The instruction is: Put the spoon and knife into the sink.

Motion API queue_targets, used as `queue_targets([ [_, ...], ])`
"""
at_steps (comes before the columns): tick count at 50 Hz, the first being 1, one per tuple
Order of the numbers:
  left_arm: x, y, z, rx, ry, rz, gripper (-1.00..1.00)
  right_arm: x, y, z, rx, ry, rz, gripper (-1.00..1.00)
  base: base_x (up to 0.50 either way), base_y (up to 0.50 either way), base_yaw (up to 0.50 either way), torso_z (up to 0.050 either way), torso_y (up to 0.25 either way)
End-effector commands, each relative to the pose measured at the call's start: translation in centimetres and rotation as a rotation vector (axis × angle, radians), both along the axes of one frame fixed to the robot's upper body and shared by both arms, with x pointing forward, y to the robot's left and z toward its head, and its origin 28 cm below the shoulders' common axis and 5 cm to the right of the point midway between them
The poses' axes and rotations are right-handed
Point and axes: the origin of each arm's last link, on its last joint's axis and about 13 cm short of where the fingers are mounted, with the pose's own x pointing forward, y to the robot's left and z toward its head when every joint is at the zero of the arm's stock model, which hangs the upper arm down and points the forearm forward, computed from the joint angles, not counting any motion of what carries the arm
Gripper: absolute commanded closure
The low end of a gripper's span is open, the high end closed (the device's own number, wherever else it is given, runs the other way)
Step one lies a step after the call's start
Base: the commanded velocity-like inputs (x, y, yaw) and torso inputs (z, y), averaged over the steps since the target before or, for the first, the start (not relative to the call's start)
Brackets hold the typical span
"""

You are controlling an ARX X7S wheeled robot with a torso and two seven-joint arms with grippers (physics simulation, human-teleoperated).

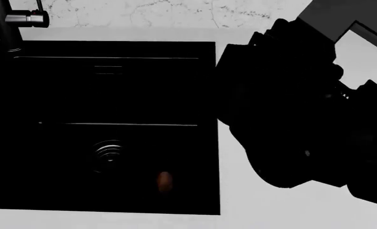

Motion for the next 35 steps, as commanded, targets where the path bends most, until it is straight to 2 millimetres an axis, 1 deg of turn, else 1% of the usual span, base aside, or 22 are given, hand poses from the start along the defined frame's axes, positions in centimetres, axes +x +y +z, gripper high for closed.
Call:
queue_targets([
  [1, 0.2, 0.1, -0.4, -0.002, 0.006, 0.000, -1.00, 0.9, 0.3, -1.1, -0.051, 0.030, -0.034, -1.00, 0.00, 0.00, 0.00, 0.000, 0.000],
  [16, 0.4, 0.2, -0.5, -0.004, 0.006, -0.001, -1.00, 1.6, 0.5, -2.3, -0.092, 0.067, -0.044, -1.00, 0.00, 0.00, 0.00, 0.000, 0.000],
  [35, 0.5, 0.4, -0.8, -0.010, 0.007, -0.002, -1.00, 1.9, 1.2, -3.5, -0.154, 0.096, -0.039, -1.00, 0.00, 0.00, 0.00, 0.000, 0.000],
])
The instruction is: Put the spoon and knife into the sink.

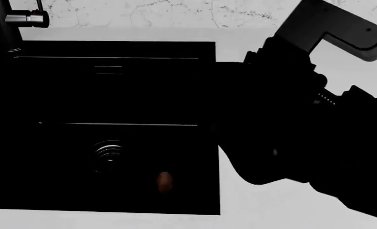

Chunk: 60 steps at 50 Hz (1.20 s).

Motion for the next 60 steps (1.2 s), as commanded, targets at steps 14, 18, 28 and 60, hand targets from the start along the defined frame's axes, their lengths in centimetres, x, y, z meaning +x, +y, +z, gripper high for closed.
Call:
queue_targets([
  [14, 0.0, 0.2, -0.3, -0.003, 0.003, 0.002, -1.00, 0.4, 0.7, -1.7, -0.043, 0.045, 0.015, -1.00, 0.00, 0.00, 0.00, 0.000, 0.000],
  [18, 0.1, 0.1, -0.2, -0.003, 0.001, 0.001, -1.00, 0.5, 0.8, -2.0, -0.038, 0.054, 0.017, -1.00, 0.00, 0.00, 0.00, 0.000, 0.000],
  [28, 0.0, 0.3, -0.4, -0.007, 0.002, 0.006, -1.00, 0.8, 1.4, -2.8, -0.026, 0.086, 0.043, -1.00, 0.00, 0.00, 0.00, 0.000, 0.000],
  [60, 0.0, 0.3, -0.4, -0.005, 0.010, 0.010, -1.00, 2.1, 1.5, -4.3, -0.023, 0.134, 0.047, -1.00, 0.00, 0.00, 0.00, 0.000, 0.000],
])
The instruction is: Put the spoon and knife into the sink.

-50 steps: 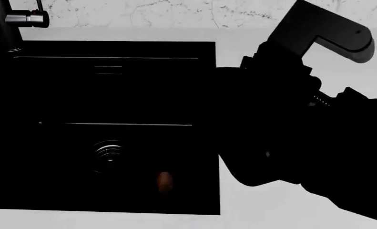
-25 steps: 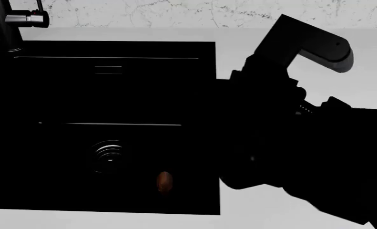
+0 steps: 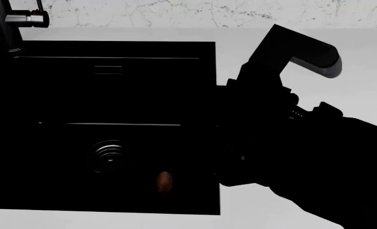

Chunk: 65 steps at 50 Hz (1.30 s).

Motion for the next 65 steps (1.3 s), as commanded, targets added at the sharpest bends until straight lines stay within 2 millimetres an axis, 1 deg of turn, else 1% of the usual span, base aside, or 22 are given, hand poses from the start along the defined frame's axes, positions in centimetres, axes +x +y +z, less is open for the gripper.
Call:
queue_targets([
  [1, -0.1, -0.1, -0.1, 0.001, 0.006, 0.002, -1.00, 0.5, 0.0, -0.6, 0.004, 0.016, -0.004, -1.00, 0.00, 0.00, 0.00, 0.000, 0.000],
  [13, 0.1, -0.1, 0.0, 0.003, 0.010, 0.002, -1.00, 1.2, -0.3, -1.3, 0.006, 0.034, -0.026, -1.00, 0.00, 0.00, 0.00, 0.000, 0.000],
  [33, 0.2, 0.1, -0.4, -0.002, 0.014, 0.006, -1.00, 2.0, -0.5, -2.3, -0.014, 0.060, -0.053, -1.00, 0.00, 0.00, 0.00, 0.000, 0.000],
  [48, 0.7, 0.2, -0.8, -0.005, 0.021, 0.002, -1.00, 2.7, -0.7, -3.2, -0.023, 0.084, -0.069, -1.00, 0.00, 0.00, 0.00, 0.000, 0.000],
  [65, 0.7, 0.4, -1.1, -0.011, 0.023, 0.002, -1.00, 2.7, -0.6, -3.8, -0.045, 0.097, -0.083, -1.00, 0.00, 0.00, 0.00, 0.000, 0.000],
])
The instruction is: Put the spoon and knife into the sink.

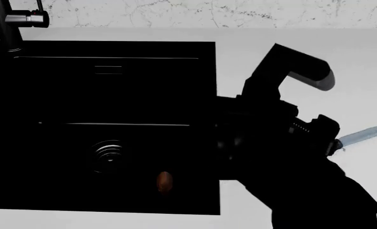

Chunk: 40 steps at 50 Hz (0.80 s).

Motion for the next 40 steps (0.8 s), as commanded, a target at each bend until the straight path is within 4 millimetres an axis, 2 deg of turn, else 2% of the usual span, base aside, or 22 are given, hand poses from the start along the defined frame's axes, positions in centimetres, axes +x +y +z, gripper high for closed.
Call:
queue_targets([
  [1, 0.1, 0.1, -0.2, -0.004, 0.001, 0.000, -1.00, 0.1, 0.0, -0.5, -0.010, 0.014, -0.008, -1.00, 0.00, 0.00, 0.00, 0.000, 0.000],
  [40, 0.7, 0.1, -0.6, -0.008, 0.012, -0.002, -1.00, 0.9, -0.4, -2.4, -0.027, 0.066, -0.028, -1.00, 0.00, 0.00, 0.00, 0.000, 0.000],
])
